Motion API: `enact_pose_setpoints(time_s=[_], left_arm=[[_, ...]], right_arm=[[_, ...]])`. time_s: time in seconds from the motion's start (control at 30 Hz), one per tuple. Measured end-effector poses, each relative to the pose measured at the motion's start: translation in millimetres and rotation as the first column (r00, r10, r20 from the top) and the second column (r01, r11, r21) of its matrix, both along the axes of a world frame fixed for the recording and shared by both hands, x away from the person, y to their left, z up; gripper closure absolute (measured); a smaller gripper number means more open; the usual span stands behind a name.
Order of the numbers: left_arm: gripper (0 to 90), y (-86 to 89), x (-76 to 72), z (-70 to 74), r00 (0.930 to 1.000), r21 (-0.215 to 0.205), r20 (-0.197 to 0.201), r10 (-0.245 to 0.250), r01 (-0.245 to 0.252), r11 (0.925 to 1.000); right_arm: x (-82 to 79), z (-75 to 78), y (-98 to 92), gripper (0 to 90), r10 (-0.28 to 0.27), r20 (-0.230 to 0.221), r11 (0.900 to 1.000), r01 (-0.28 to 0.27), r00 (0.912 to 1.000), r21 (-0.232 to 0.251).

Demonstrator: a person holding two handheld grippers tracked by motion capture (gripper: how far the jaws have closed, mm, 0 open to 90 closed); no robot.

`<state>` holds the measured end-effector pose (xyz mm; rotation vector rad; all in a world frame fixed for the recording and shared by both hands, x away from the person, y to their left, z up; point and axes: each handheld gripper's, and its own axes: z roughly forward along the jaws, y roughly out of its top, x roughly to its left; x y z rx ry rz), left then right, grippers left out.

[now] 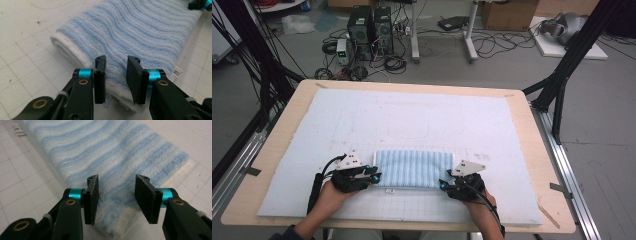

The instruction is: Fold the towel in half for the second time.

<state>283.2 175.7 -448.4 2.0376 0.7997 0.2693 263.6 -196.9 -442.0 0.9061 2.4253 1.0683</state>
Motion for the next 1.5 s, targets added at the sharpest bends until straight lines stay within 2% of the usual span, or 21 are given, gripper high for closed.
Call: enact_pose_setpoints(time_s=[0.03, 0.07, 0.17, 0.2, 0.27, 0.3, 0.33, 0.37, 0.4, 0.43, 0.47, 0.53, 0.57, 0.7, 0.8, 0.9, 1.0, 1.13, 1.2, 1.33, 1.5], left_arm=[[67.0, 0.0, 0.0, 0.0, 1.0, 0.0, 0.0, 0.0, 0.0, 1.0], [65.1, 2.6, 1.7, 0.4, 0.9998, -0.014, -0.005, 0.021, -0.021, 0.9997], [56.6, 8.2, 5.9, 1.9, 0.9986, -0.014, -0.011, 0.052, -0.052, 0.9985], [56.6, 12.7, 8.2, 3.1, 0.9981, -0.025, -0.014, 0.061, -0.061, 0.9978], [54.6, 28.1, 14.8, 8.4, 0.9952, -0.102, 0.011, 0.097, -0.096, 0.9902], [53.5, 28.1, 14.8, 8.4, 0.9952, -0.102, 0.011, 0.097, -0.096, 0.9902], [51.8, 38.6, 19.3, 12.0, 0.9921, -0.157, 0.044, 0.118, -0.11, 0.9815], [49.8, 38.6, 19.3, 12.0, 0.9921, -0.157, 0.044, 0.118, -0.11, 0.9815], [47.2, 43.4, 21.5, 13.7, 0.9904, -0.182, 0.058, 0.125, -0.113, 0.9767], [43.7, 47.2, 23.2, 15.2, 0.9884, -0.205, 0.069, 0.135, -0.119, 0.9716], [39.8, 53.0, 26.5, 17.6, 0.9845, -0.24, 0.088, 0.152, -0.127, 0.9624], [33.1, 56.7, 29.4, 18.6, 0.9821, -0.263, 0.088, 0.167, -0.139, 0.9547], [31.8, 57.6, 30.0, 19.0, 0.9794, -0.263, 0.092, 0.18, -0.15, 0.953], [22.8, 60.0, 30.7, 20.1, 0.9746, -0.264, 0.107, 0.197, -0.163, 0.9507], [18.3, 61.1, 29.9, 21.6, 0.9665, -0.274, 0.132, 0.22, -0.178, 0.9453], [18.3, 60.9, 29.2, 22.5, 0.9651, -0.277, 0.143, 0.219, -0.174, 0.9452], [18.5, 61.1, 25.9, 24.3, 0.9611, -0.274, 0.173, 0.215, -0.163, 0.9479], [18.7, 62.4, 24.7, 25.1, 0.9594, -0.283, 0.176, 0.22, -0.165, 0.9448], [18.8, 63.7, 23.1, 25.4, 0.9593, -0.277, 0.181, 0.217, -0.162, 0.9472], [19.4, 64.8, 21.8, 25.0, 0.9596, -0.269, 0.186, 0.211, -0.156, 0.9504], [19.7, 65.8, 20.9, 24.7, 0.9603, -0.272, 0.182, 0.211, -0.157, 0.9495]], right_arm=[[0.0, 0.0, 0.0, 52.9, 0.0, 0.0, 1.0, 0.0, 1.0, 0.0], [-0.5, 1.1, -3.7, 49.9, 0.003, -0.024, 1.0, -0.002, 0.9997, 0.026], [-1.3, 2.8, -10.0, 47.1, 0.004, -0.029, 0.998, -0.002, 0.9996, 0.065], [-2.0, 5.3, -18.9, 42.5, -0.012, -0.013, 0.994, 0.013, 0.9998, 0.107], [-1.2, 8.0, -29.5, 34.8, -0.053, 0.011, 0.988, 0.051, 0.9985, 0.145], [-1.2, 8.0, -29.5, 34.8, -0.053, 0.011, 0.988, 0.051, 0.9985, 0.145], [1.8, 10.2, -41.0, 29.1, -0.107, 0.031, 0.98, 0.1, 0.9938, 0.171], [1.8, 10.2, -41.0, 29.1, -0.107, 0.031, 0.98, 0.1, 0.9938, 0.171], [4.2, 11.9, -51.0, 24.2, -0.162, 0.059, 0.973, 0.15, 0.985, 0.176], [5.3, 12.4, -55.0, 20.8, -0.186, 0.067, 0.969, 0.172, 0.9803, 0.179], [6.7, 12.5, -58.7, 17.7, -0.218, 0.073, 0.962, 0.202, 0.9732, 0.184], [9.8, 12.5, -64.6, 11.5, -0.281, 0.088, 0.947, 0.261, 0.9558, 0.185], [10.1, 12.9, -67.0, 11.5, -0.302, 0.093, 0.942, 0.282, 0.9489, 0.183], [10.3, 16.0, -72.9, 11.5, -0.331, 0.135, 0.935, 0.306, 0.9339, 0.177], [8.3, 16.0, -75.8, 11.5, -0.336, 0.139, 0.935, 0.311, 0.9318, 0.173], [7.0, 16.4, -79.9, 11.5, -0.33, 0.149, 0.938, 0.308, 0.9321, 0.157], [5.2, 19.7, -83.4, 11.5, -0.349, 0.149, 0.93, 0.322, 0.9252, 0.177], [4.4, 21.6, -86.5, 11.5, -0.359, 0.159, 0.926, 0.331, 0.9195, 0.18], [2.6, 22.3, -87.9, 11.4, -0.373, 0.159, 0.92, 0.343, 0.9142, 0.189], [2.1, 23.6, -88.3, 11.4, -0.381, 0.162, 0.916, 0.349, 0.9102, 0.198], [3.1, 23.1, -88.0, 11.4, -0.381, 0.162, 0.916, 0.347, 0.9104, 0.204]])
